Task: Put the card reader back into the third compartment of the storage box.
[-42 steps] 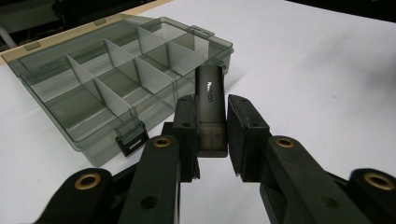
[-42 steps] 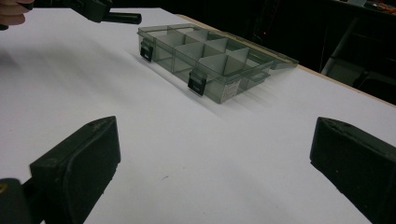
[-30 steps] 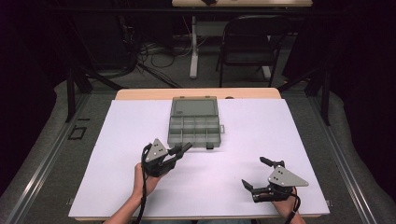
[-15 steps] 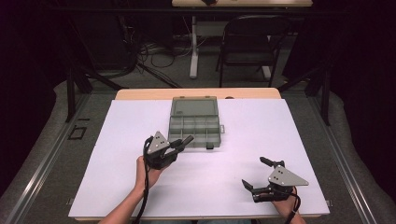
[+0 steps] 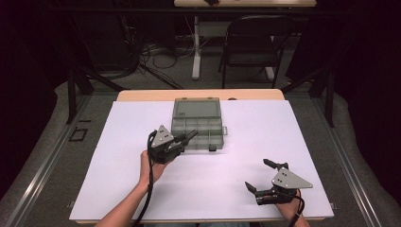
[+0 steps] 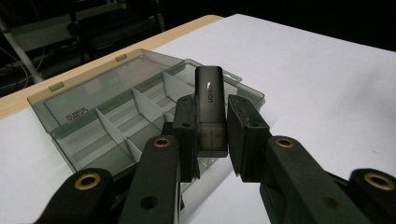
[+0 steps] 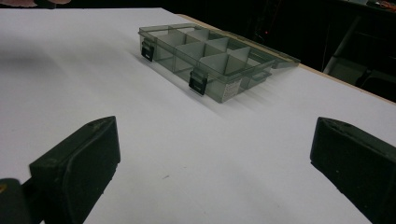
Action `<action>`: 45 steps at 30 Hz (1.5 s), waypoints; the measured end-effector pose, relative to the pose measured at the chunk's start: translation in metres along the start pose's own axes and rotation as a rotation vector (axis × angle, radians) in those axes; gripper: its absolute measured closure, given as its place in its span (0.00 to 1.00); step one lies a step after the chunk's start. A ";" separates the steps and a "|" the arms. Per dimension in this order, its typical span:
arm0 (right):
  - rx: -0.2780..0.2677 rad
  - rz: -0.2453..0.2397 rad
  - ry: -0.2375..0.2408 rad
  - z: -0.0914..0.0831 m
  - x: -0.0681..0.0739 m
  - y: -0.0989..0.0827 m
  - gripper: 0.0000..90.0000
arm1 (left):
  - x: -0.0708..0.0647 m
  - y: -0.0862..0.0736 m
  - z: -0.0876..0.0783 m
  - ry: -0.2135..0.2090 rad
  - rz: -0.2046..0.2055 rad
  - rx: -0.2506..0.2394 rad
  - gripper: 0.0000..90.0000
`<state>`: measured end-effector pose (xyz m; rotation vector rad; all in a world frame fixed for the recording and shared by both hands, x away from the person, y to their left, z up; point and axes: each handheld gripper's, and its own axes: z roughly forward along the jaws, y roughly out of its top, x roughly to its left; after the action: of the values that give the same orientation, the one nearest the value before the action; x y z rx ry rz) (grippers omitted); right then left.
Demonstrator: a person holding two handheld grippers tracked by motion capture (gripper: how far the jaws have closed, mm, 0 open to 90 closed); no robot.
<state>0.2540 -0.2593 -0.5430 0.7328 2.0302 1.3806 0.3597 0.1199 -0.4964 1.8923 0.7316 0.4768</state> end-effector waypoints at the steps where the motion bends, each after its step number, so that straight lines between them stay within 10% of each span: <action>1: 0.001 0.000 0.000 0.000 0.000 0.000 0.01 | 0.001 0.001 0.001 0.001 -0.002 0.000 0.82; 45: 0.033 0.024 0.030 0.004 0.000 -0.001 0.00 | 0.016 0.029 0.042 0.029 -0.016 -0.007 0.82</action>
<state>0.2571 -0.2574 -0.5452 0.7569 2.0778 1.3819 0.4054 0.0931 -0.4870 1.8749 0.7628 0.4966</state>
